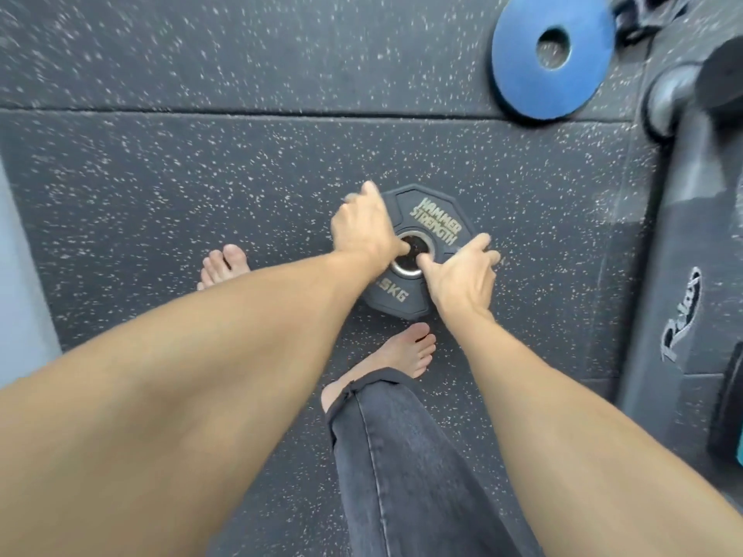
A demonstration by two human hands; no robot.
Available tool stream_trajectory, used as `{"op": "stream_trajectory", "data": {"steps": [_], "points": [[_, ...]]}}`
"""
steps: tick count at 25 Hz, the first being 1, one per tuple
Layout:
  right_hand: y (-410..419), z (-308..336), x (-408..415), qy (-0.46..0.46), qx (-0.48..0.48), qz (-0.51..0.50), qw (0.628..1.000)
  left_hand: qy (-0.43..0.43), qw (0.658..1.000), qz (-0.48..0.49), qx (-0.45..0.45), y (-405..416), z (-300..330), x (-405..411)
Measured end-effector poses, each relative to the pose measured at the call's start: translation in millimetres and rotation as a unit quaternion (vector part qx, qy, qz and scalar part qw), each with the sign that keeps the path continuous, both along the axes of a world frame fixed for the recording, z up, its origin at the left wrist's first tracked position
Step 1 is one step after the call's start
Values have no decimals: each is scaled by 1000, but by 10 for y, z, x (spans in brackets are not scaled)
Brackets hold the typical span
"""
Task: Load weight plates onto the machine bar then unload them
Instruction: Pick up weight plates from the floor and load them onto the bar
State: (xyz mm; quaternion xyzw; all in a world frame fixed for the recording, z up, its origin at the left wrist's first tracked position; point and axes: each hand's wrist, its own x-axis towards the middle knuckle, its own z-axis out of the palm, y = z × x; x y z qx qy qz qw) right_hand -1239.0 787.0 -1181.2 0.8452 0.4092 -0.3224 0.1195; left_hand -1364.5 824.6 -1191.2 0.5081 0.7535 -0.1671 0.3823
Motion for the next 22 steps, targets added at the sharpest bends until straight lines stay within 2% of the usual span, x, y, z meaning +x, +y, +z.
{"op": "stream_trajectory", "data": {"steps": [3, 7, 11, 14, 18, 22], "points": [[225, 738, -407, 16, 31, 56, 998, 26, 999, 35, 14, 105, 693, -494], [785, 2061, -812, 27, 110, 123, 986, 16, 996, 20, 80, 562, 2070, -1006], [1296, 3598, -995, 47, 216, 94, 971, -40, 985, 48, 158, 1108, 3653, -1260], [1510, 4874, -1037, 49, 307, 62, 948, -123, 957, 82, 250, 1417, 4967, -1301], [1616, 6313, -980, 31, 403, 41, 914, -167, 915, 52, 364, 1609, 6468, -1251], [1666, 7641, -788, 26, 553, 4, 833, -248, 844, -5, 475, 1722, 7806, -1066]]}}
